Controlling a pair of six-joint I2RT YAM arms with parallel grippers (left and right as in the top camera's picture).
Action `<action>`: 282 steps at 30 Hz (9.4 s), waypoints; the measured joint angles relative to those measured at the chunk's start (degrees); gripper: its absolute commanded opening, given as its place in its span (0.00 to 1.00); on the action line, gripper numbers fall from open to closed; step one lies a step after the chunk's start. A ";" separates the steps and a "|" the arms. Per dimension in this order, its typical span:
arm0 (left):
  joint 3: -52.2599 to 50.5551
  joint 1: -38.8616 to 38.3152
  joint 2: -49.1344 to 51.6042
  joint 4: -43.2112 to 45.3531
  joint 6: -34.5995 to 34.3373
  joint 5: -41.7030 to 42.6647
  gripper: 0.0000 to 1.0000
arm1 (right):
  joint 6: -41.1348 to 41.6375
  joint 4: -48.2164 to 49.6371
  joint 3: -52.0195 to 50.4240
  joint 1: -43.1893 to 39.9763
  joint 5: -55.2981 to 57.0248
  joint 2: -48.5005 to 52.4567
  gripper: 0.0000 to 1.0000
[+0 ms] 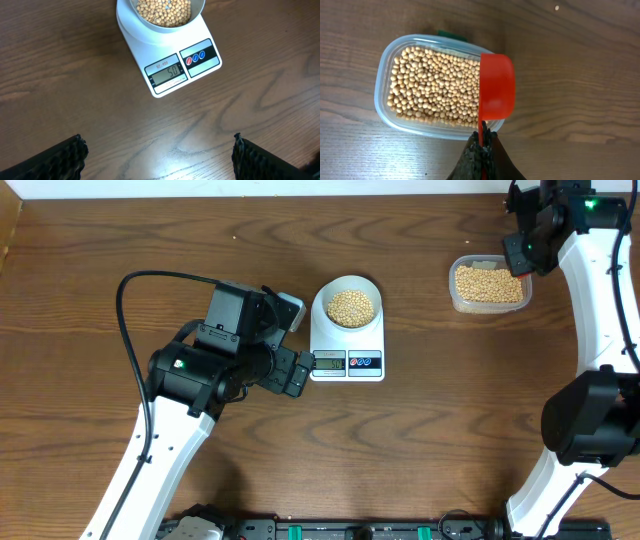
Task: Scoop item into bowl and weigh 50g on scale
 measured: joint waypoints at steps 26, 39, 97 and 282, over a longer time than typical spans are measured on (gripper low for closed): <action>0.00 0.00 0.00 0.02 -0.02 -0.02 0.95 | -20.48 -21.86 -16.57 -8.57 -48.43 -6.38 0.02; -0.02 0.00 0.00 -0.02 -0.02 0.00 0.95 | -14.56 -10.64 -36.00 -19.89 -46.82 -6.38 0.01; 0.00 0.00 0.00 -0.02 0.00 0.02 0.95 | 13.79 -6.05 -16.57 -7.28 -22.49 -33.46 0.99; -69.66 10.56 -67.76 64.41 -13.20 -5.51 0.95 | 15.50 60.67 -112.37 -5.35 -16.26 -114.07 0.99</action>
